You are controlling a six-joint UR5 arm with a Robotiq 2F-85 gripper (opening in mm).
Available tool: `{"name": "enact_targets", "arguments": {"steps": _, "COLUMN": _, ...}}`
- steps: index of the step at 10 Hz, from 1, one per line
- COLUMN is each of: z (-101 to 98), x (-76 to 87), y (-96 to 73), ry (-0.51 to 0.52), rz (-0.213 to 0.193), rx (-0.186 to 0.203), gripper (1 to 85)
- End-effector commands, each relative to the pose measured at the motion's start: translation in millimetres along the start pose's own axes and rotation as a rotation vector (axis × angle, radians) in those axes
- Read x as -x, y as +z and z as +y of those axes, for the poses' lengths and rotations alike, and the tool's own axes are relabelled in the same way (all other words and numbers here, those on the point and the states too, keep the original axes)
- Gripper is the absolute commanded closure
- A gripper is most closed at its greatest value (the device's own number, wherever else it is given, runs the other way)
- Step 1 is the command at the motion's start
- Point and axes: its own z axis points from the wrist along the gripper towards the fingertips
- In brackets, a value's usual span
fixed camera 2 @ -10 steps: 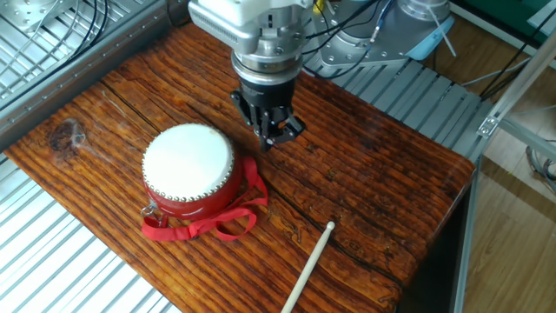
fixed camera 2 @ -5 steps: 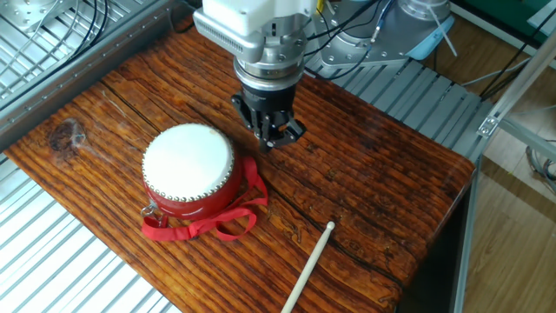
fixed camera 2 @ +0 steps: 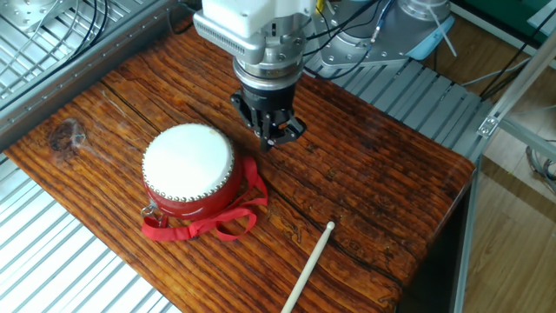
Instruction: Play the drum
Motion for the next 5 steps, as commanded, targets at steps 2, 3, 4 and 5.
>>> {"name": "enact_targets", "arguments": {"steps": 2, "z": 24.3, "x": -16.8, "y": -2.6, "ry": -0.086, "rz": 0.059, "rx": 0.099, "gripper": 84.7}}
{"name": "enact_targets", "arguments": {"steps": 3, "z": 0.9, "x": -37.4, "y": -3.6, "ry": -0.149, "rz": 0.142, "rx": 0.016, "gripper": 84.7}}
{"name": "enact_targets", "arguments": {"steps": 4, "z": -16.9, "x": -40.6, "y": -4.6, "ry": -0.185, "rz": 0.160, "rx": -0.049, "gripper": 84.7}}
{"name": "enact_targets", "arguments": {"steps": 5, "z": -33.4, "x": -35.4, "y": -5.4, "ry": -0.238, "rz": 0.150, "rx": -0.110, "gripper": 84.7}}
